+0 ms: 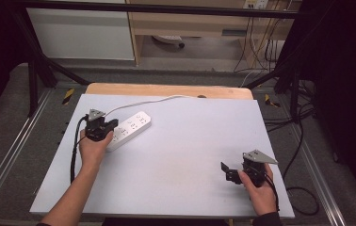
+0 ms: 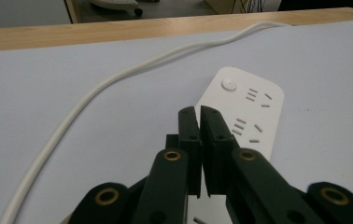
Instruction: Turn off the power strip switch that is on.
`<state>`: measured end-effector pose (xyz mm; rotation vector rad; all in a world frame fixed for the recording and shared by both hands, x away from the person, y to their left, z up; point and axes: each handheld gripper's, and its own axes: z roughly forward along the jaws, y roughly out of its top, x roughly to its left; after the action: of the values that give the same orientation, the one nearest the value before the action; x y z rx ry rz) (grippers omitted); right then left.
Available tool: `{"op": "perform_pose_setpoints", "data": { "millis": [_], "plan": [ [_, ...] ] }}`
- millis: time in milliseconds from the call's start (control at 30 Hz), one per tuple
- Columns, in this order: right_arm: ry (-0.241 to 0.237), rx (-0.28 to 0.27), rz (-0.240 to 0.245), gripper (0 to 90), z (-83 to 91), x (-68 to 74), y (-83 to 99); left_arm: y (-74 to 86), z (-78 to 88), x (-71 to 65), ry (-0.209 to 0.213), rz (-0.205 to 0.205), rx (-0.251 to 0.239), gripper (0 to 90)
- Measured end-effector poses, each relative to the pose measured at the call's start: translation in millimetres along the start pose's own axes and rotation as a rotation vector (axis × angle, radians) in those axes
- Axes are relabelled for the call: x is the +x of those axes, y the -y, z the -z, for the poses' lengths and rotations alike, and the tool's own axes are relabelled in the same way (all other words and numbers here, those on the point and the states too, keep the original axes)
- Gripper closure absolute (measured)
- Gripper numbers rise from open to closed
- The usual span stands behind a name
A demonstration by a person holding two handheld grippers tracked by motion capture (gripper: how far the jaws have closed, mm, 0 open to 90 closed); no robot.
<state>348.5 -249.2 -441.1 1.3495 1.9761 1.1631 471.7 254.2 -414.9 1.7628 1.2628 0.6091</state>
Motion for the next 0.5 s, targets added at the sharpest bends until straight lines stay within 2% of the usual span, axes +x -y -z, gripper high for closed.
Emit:
{"op": "perform_pose_setpoints", "data": {
  "millis": [100,300,433,500],
  "plan": [
    [-0.001,0.001,0.005,3.6,-0.2,0.2,0.0,2.2,-1.6,1.0,0.02,0.009,-0.001,90.0],
    [0.001,0.001,0.009,3.6,0.0,0.9,-0.5,2.3,-4.1,-0.9,0.043,-0.01,-0.012,90.0],
    [0.0,0.005,0.009,3.5,-0.4,1.1,-0.3,3.6,-7.8,0.2,0.012,-0.031,0.006,90.0],
    [-0.003,0.003,0.011,3.5,-0.7,1.8,-0.4,5.5,-10.2,2.5,0.004,-0.026,0.017,90.0]
  ]
}}
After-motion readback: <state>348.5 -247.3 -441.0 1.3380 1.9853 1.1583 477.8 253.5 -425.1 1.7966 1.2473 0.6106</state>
